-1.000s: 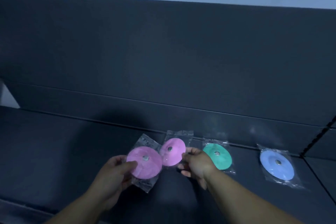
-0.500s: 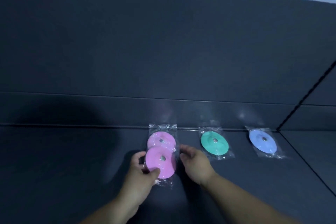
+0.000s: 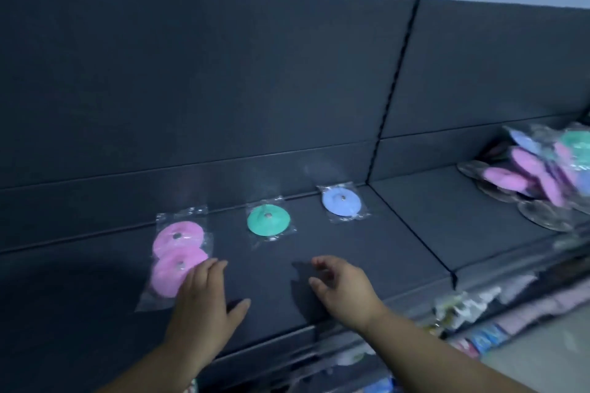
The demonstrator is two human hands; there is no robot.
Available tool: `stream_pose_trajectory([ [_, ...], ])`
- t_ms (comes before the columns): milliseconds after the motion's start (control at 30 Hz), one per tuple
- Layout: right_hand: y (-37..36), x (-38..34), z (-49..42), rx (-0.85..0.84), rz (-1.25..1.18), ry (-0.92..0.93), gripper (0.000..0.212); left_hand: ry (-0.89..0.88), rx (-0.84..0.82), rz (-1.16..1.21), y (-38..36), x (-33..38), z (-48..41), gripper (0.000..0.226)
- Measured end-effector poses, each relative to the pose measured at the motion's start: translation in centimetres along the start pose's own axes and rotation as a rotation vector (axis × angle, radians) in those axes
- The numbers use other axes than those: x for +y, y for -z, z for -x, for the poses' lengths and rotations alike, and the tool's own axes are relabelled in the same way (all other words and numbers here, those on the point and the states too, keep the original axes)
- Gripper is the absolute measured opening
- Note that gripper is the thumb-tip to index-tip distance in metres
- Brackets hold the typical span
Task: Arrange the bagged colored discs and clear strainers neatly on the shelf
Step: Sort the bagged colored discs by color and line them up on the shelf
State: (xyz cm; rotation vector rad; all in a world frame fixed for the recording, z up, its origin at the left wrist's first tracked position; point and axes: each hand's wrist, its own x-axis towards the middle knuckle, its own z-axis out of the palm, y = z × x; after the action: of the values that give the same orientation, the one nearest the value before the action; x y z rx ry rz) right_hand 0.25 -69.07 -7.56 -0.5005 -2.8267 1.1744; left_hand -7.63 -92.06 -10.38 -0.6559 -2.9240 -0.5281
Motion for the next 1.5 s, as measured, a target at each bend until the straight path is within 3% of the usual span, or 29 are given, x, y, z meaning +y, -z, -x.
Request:
stream_pose_trajectory([
  [133, 7.4, 8.6, 7.0, 0.122, 0.223, -0.031, 0.044, -0.231, -0.084, -0.023, -2.6, 11.2, 2.4, 0.064],
  [333, 17.1, 22.8, 20.2, 0.118, 0.488, -0.34, 0.059, -0.469, -0.412, -0.075, -9.4, 27.8, 6.7, 0.069],
  [600, 26.8, 34.5, 30.5, 0.164, 0.521, -0.606, 0.064, -0.633, -0.57, -0.058, -16.2, 44.3, 7.5, 0.064],
  [800, 34.2, 39.7, 26.8, 0.215, 0.53, -0.627, 0.058, -0.693, -0.543, 0.041, -19.2, 53.6, 2.6, 0.053],
  [1067, 42.1, 46.2, 14.7, 0.201, 0.467, -0.632, 0.054, -0.759, -0.491, 0.189, -24.0, 63.8, -10.0, 0.051],
  [1300, 50.0, 49.9, 3.5, 0.28, 0.401, -0.546, 0.048, -0.694, -0.288, 0.35, -25.2, 71.0, -21.8, 0.046],
  [1500, 55.2, 53.4, -4.4, 0.32, 0.376, -0.405, 0.048, -0.52, -0.093, 0.333, -26.9, 74.9, -27.0, 0.06],
])
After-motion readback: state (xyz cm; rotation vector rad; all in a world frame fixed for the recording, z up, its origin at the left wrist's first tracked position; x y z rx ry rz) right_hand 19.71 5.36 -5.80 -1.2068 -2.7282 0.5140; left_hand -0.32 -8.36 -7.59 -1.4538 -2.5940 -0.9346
